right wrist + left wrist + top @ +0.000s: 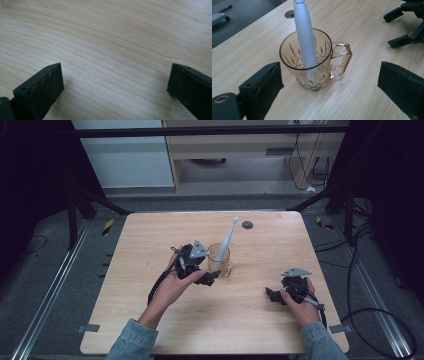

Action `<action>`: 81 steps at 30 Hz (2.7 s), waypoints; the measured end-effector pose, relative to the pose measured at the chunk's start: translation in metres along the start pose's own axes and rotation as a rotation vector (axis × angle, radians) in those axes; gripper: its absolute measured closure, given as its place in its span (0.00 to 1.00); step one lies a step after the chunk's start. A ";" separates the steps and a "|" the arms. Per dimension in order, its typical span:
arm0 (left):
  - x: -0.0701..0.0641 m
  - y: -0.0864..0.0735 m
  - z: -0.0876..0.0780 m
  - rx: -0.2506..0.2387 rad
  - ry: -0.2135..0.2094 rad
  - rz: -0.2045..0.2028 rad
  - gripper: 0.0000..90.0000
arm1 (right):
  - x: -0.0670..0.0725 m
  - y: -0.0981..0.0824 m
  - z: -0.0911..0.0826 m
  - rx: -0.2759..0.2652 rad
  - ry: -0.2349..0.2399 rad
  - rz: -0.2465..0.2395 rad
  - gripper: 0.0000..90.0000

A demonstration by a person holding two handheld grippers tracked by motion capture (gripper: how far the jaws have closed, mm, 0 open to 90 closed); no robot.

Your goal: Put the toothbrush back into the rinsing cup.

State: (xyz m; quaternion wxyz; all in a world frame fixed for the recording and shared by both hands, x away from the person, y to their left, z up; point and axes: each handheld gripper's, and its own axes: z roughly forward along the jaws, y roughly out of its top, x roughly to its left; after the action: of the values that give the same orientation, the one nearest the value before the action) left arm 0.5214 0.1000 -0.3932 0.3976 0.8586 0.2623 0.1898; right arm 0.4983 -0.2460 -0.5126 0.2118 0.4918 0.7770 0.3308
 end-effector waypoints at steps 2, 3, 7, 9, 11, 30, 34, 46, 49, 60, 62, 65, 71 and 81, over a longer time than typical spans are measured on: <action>0.001 -0.001 -0.002 0.006 0.005 -0.002 0.05 | 0.000 0.000 0.000 0.000 0.000 0.000 0.00; 0.002 -0.004 -0.003 0.017 0.014 0.003 0.05 | 0.000 0.000 0.000 0.000 0.000 0.000 0.00; 0.005 -0.012 -0.003 0.044 0.030 -0.003 0.05 | 0.000 0.000 0.000 0.000 0.002 0.002 0.00; 0.007 -0.016 -0.004 0.056 0.042 -0.004 0.05 | 0.000 0.000 0.000 0.000 0.003 0.003 0.00; 0.010 -0.020 -0.004 0.064 0.051 -0.011 0.06 | 0.000 0.000 0.000 0.000 0.001 0.001 0.00; 0.043 -0.067 -0.001 0.139 0.097 -0.127 0.06 | 0.000 0.000 0.000 0.000 0.003 0.003 0.00; 0.053 -0.077 -0.001 0.145 0.115 -0.159 0.06 | 0.000 0.000 0.000 0.000 0.003 0.003 0.00; 0.088 -0.106 -0.009 0.144 0.220 -0.249 0.06 | 0.000 0.000 0.000 0.000 0.002 0.003 0.00; 0.095 -0.114 -0.010 0.152 0.235 -0.268 0.06 | 0.000 0.000 0.000 0.000 0.002 0.002 0.00; 0.117 -0.139 -0.016 0.157 0.301 -0.314 0.06 | 0.000 0.000 0.000 0.000 0.001 0.001 0.00; 0.120 -0.143 -0.017 0.154 0.311 -0.325 0.06 | 0.000 0.000 0.000 0.000 0.002 0.002 0.00; 0.124 -0.147 -0.018 0.151 0.315 -0.342 0.06 | 0.000 0.000 0.000 0.000 0.003 0.003 0.00; 0.129 -0.154 -0.018 0.157 0.317 -0.358 0.06 | 0.000 0.000 0.000 0.000 0.001 0.000 0.00; 0.133 -0.164 -0.014 0.171 0.311 -0.391 0.06 | 0.000 0.000 0.000 0.000 0.001 0.001 0.00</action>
State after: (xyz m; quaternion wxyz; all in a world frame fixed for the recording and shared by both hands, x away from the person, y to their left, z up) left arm 0.5701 0.2779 -0.4970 0.3077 0.7826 0.4960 0.2163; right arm 0.4983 -0.2460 -0.5125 0.2114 0.4921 0.7769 0.3312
